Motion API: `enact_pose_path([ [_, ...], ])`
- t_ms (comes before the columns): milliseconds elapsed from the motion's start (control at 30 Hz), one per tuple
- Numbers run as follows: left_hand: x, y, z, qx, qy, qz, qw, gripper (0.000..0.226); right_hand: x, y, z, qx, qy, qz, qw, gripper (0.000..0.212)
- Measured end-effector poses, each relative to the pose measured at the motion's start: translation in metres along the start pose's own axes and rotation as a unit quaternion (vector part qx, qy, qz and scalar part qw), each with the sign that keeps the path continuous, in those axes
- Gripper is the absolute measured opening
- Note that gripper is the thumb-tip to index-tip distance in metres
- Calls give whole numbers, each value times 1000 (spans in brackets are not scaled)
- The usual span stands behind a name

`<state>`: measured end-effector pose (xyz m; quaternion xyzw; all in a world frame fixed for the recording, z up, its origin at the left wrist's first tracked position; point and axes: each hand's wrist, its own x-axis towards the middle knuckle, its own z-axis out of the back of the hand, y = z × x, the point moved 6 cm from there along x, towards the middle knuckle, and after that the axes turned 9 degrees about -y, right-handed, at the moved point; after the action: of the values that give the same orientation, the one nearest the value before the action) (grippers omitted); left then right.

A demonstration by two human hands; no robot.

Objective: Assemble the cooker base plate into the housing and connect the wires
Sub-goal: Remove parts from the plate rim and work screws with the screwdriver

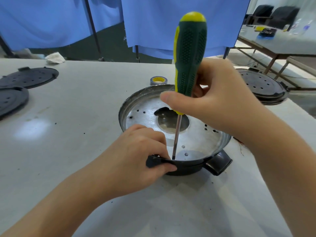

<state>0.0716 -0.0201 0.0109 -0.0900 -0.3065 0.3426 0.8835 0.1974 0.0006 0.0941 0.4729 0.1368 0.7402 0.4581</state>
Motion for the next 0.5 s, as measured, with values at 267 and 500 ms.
enact_pose_path([
  [267,10,0,17,-233,-116,193,946,30,-2,-1,5,-32,-37,-17,999,40],
  [500,24,0,22,-259,-152,236,924,18,-3,-2,7,-106,-25,-54,993,57],
])
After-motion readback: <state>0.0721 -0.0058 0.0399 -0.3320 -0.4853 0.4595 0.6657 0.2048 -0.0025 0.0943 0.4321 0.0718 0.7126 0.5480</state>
